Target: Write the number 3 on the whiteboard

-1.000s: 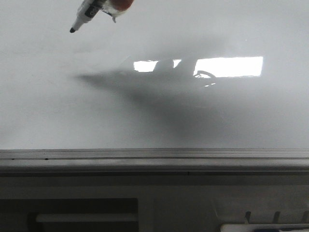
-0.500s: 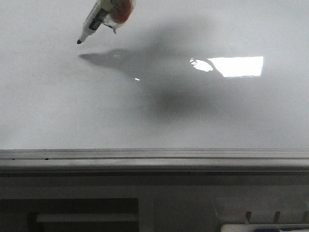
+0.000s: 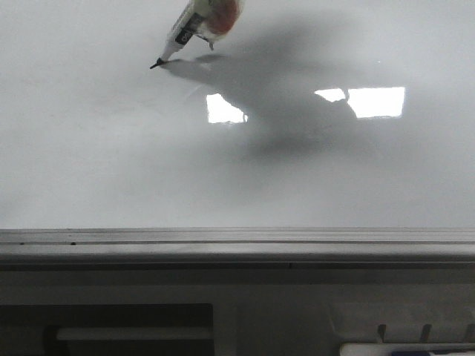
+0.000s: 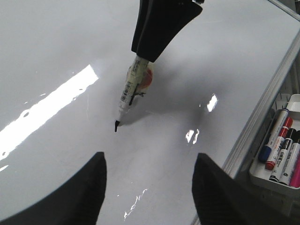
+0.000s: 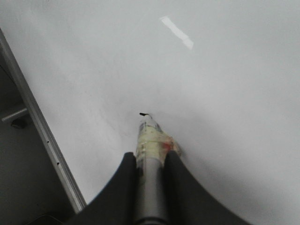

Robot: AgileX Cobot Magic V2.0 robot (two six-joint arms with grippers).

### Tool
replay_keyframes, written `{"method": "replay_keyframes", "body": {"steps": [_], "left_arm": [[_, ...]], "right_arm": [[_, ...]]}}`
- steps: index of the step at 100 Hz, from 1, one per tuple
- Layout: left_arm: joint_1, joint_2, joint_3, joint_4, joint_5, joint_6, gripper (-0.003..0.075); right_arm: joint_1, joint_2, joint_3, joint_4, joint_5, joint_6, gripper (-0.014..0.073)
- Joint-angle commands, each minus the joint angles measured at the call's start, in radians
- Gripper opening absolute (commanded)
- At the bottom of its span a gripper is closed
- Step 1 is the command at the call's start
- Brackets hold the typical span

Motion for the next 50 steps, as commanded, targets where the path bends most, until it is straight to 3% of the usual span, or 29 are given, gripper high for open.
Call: {"method": "replay_keyframes", "body": {"steps": [1,22,50], "left_arm": [[-0.004,0.003,-0.036,-0.012,-0.065,-0.011,0.0375],[-0.004,0.003,-0.036,-0.012,-0.065,-0.011,0.0375],[-0.004,0.003,-0.036,-0.012,-0.063,-0.011,0.0375]], "right_arm": [[-0.021,-0.044,-0.031,-0.064,-0.038,0.032,-0.0039],[-0.019,-0.052,-0.016,-0.087,0.074,0.068,-0.004],[0.041,0.008,0.018,-0.066,0.049,0.068,-0.004]]}}
